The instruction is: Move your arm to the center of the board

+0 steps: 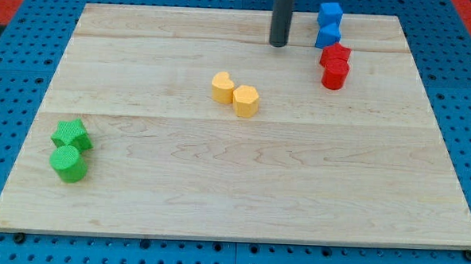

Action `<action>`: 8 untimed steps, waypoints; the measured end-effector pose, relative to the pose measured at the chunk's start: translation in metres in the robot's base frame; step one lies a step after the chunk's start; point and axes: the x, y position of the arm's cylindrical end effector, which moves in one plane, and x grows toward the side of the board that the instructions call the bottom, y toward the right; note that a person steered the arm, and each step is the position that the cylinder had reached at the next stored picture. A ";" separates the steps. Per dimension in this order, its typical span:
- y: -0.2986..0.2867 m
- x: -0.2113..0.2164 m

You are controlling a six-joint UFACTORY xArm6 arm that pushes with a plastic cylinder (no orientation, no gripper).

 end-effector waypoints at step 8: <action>0.049 0.145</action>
